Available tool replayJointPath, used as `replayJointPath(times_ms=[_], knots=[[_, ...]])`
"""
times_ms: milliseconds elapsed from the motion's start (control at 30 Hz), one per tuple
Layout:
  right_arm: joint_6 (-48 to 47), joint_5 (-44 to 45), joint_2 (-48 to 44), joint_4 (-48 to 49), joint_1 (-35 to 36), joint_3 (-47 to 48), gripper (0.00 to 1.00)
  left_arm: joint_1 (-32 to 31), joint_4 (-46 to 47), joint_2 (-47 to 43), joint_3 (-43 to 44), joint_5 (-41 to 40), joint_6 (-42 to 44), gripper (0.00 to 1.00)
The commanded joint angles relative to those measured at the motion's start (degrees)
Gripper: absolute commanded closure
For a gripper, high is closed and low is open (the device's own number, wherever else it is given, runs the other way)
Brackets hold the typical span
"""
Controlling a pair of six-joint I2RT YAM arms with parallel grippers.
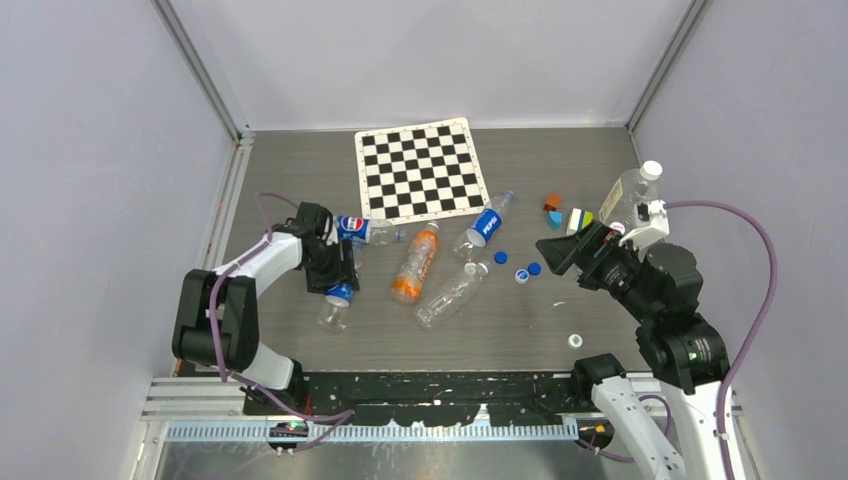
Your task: Screw on the bottle caps
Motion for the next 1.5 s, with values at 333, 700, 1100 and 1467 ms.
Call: replayJointPath(times_ms=[333, 700, 1100, 1467], knots=[[-5.9, -2.1, 16.2, -5.4, 0.2, 5.8, 0.0, -1.2, -2.3, -15.7, -1.6, 7.9, 4.9, 0.53], [-9.5, 3.2, 32.0, -13.8, 1.8, 15.5, 0.05, -1.2, 7.6, -41.7, -3.5, 16.1, 13.5, 0.53], [-8.2, 19.7, 54.0, -14.1, 10.4, 21.2, 0.19, -1.2, 19.6, -52.0, -3.8, 18.3, 21.2, 0.53], [-2.5, 18.1, 68.2, -4.4, 10.4, 20.9, 0.37, -2.2, 31.7, -53.7, -7.8, 20.1, 24.9, 0.57]])
